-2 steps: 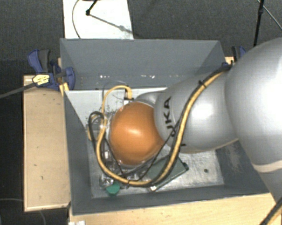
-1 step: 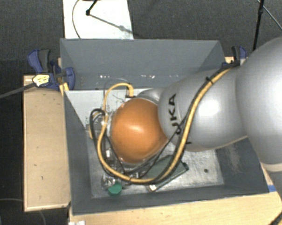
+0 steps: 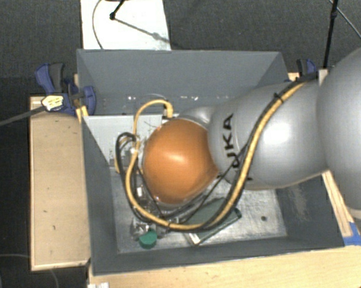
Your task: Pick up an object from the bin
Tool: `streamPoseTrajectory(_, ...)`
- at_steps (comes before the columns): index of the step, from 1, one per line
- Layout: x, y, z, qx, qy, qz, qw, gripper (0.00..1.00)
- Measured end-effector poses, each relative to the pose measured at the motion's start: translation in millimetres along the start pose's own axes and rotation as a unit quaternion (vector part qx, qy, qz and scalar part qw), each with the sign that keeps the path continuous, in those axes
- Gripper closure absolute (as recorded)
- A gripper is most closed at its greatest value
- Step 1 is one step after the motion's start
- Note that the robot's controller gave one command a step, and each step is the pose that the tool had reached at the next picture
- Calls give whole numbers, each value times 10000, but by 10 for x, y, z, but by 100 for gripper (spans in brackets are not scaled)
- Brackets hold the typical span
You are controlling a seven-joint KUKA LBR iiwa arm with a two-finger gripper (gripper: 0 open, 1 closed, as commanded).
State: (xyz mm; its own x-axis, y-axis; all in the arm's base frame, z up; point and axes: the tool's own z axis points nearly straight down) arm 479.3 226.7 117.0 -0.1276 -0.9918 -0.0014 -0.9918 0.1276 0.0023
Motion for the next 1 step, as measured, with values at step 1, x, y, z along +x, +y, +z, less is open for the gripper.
streamPoseTrajectory(1,-8,-12,-144,25,-14,6,10000,100)
